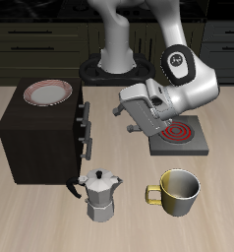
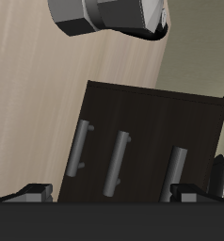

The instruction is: Open the middle drawer of the wooden cabinet

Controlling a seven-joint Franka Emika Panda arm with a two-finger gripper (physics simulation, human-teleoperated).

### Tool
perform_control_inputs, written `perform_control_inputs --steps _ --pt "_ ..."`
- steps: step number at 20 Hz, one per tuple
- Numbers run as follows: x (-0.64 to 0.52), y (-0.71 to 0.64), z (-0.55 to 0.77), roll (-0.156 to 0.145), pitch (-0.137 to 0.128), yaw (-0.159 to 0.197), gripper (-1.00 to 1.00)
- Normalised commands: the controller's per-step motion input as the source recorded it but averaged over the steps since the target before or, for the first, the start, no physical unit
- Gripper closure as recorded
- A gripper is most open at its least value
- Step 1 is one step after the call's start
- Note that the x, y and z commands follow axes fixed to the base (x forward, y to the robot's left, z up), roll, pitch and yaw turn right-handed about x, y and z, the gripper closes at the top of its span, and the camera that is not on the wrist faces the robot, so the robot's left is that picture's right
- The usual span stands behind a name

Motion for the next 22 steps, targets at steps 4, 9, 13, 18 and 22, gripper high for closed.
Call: perform_control_inputs --steps 4,9,13,18,22 --pt "0.03 -0.27 -0.05 -0.042 0.022 -0.009 -1.0" --pt "0.03 -0.1 -0.07 -0.007 0.013 -0.004 -1.0" --pt "0.13 0.0 -0.16 0.009 0.024 0.021 -1.0" --pt "0.01 0.04 -0.15 -0.008 0.014 0.013 -1.0" --pt "-0.02 -0.02 -0.12 -0.029 0.024 -0.007 -1.0"
